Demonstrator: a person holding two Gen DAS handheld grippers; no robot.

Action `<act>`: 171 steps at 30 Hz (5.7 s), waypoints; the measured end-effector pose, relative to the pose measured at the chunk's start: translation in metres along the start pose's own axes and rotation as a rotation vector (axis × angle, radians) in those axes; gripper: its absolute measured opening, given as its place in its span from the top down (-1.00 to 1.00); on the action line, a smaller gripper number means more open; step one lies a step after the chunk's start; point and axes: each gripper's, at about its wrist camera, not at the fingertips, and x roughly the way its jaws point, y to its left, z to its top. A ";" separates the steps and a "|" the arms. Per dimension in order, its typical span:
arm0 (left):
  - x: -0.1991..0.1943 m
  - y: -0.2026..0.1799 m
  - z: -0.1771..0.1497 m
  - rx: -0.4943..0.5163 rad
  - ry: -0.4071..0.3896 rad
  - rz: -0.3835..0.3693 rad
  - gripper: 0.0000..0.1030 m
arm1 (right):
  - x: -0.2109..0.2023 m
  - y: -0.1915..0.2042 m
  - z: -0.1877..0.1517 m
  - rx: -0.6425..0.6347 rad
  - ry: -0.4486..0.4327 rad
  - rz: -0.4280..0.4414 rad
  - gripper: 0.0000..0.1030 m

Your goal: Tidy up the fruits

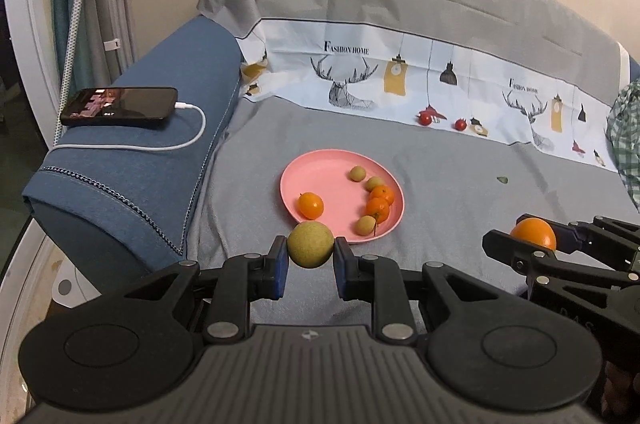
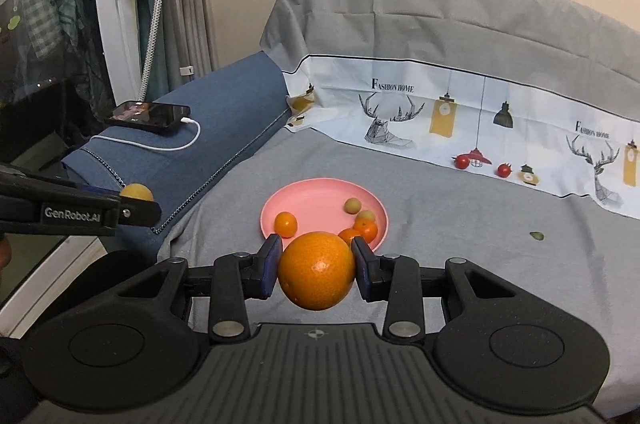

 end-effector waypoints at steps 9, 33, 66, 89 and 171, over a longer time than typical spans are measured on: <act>0.000 0.004 0.001 -0.020 -0.011 -0.008 0.49 | 0.001 0.005 0.001 -0.019 0.010 -0.013 0.24; 0.046 0.003 0.012 -0.014 0.057 -0.010 0.49 | 0.043 -0.009 0.001 0.019 0.094 -0.013 0.24; 0.235 -0.001 0.073 0.034 0.150 -0.003 0.49 | 0.231 -0.047 0.027 0.097 0.210 -0.010 0.24; 0.259 0.035 0.079 -0.075 0.117 0.024 -0.99 | 0.258 -0.084 0.035 0.245 0.225 -0.037 -0.64; 0.018 -0.007 -0.007 -0.014 -0.007 0.112 -1.00 | 0.005 -0.007 -0.011 0.086 -0.002 -0.070 -0.98</act>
